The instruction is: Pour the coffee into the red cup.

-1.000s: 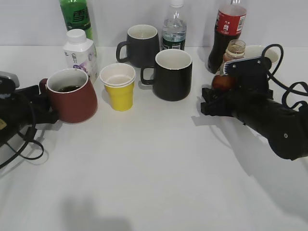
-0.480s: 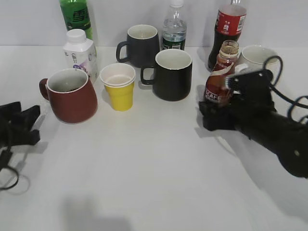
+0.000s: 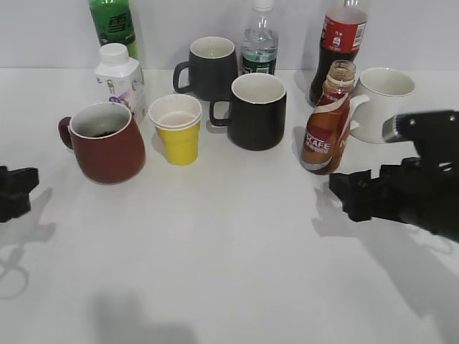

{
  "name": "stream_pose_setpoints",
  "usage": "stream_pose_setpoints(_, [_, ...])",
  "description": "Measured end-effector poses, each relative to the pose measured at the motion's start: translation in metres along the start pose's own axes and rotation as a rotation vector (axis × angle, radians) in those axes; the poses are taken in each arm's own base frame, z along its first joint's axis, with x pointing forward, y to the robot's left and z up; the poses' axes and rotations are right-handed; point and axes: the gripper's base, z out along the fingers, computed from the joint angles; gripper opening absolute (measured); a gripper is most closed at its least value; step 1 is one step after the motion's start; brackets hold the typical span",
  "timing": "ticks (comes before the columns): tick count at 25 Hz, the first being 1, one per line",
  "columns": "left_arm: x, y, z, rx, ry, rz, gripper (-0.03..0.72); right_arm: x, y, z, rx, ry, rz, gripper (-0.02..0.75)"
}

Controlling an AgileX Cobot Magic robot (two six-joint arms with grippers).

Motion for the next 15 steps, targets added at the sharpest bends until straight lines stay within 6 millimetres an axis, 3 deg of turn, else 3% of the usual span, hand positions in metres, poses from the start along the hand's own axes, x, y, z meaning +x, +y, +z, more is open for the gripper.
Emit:
stream_pose_setpoints(4, [-0.034, 0.001, -0.013, -0.077, 0.217, 0.009, 0.368, -0.022, 0.006, -0.018, -0.028, 0.131, 0.009, 0.618])
stream_pose_setpoints(7, [-0.066, -0.001, -0.037, -0.122, 0.320, -0.002, 0.368, -0.043, 0.012, -0.036, -0.059, 0.271, -0.039, 0.587])
stream_pose_setpoints(10, [-0.087, -0.003, -0.073, -0.156, 0.404, 0.006, 0.368, -0.060, 0.017, -0.060, -0.091, 0.418, -0.079, 0.569])
stream_pose_setpoints(12, [-0.090, -0.004, -0.102, -0.157, 0.474, 0.065, 0.363, -0.063, 0.017, -0.082, -0.109, 0.510, -0.104, 0.564])
stream_pose_setpoints(15, [-0.077, -0.007, -0.146, -0.133, 0.581, 0.113, 0.345, -0.056, 0.015, -0.116, -0.122, 0.646, -0.135, 0.562])
